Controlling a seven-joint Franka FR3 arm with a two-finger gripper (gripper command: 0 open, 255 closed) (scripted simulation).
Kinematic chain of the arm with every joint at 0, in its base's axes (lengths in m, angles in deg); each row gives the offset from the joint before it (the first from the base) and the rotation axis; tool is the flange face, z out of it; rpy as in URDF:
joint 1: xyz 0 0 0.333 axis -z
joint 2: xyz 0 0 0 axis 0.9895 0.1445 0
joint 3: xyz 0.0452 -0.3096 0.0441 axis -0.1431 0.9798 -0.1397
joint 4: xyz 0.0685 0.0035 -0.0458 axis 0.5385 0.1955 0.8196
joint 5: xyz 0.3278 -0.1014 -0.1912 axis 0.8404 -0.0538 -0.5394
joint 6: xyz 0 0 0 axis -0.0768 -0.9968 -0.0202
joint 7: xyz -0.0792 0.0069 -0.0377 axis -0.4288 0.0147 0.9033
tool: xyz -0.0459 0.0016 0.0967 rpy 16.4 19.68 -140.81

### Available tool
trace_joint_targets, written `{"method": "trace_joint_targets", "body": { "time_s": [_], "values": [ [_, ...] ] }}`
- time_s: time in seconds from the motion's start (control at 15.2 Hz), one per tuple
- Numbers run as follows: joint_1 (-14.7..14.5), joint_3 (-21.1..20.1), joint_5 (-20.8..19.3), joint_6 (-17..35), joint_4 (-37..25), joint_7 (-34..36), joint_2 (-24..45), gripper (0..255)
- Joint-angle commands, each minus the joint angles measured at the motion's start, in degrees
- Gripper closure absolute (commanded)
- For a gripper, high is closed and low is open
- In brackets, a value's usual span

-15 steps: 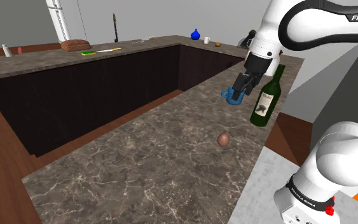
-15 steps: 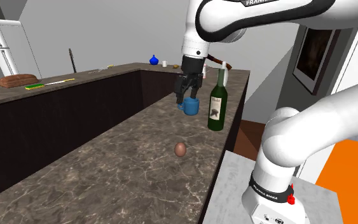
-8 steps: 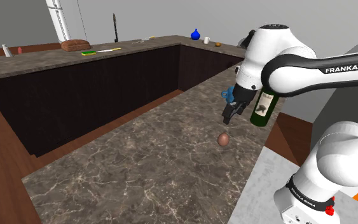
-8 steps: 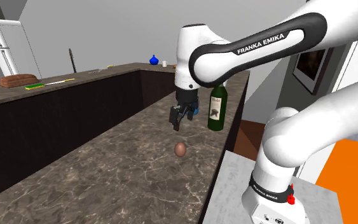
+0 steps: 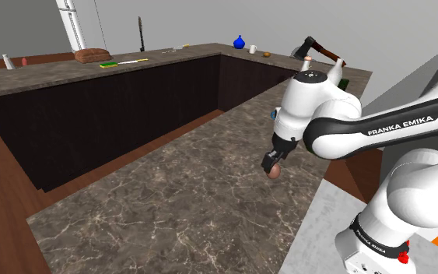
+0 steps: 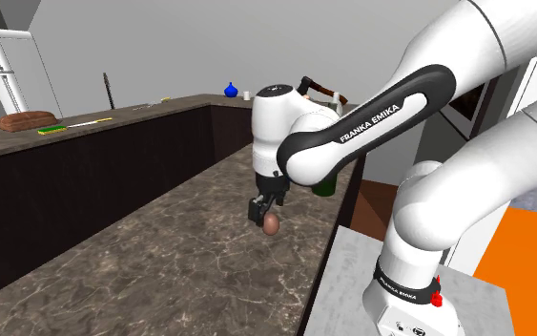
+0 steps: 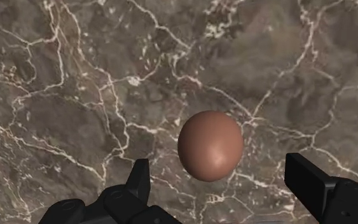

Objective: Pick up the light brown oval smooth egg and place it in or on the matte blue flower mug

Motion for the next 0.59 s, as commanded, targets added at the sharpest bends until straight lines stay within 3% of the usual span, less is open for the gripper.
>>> {"method": "trace_joint_targets", "body": {
  "time_s": [0.0, 0.26, 0.53],
  "values": [
    [0.4, -0.5, -0.3, 2.1, 0.8, 0.4, 1.3, 0],
    [1.8, -1.4, -1.2, 7.4, 2.3, 1.1, 5.1, 0],
    [1.8, -1.4, -1.2, 7.4, 2.3, 1.1, 5.1, 0]
  ]
}}
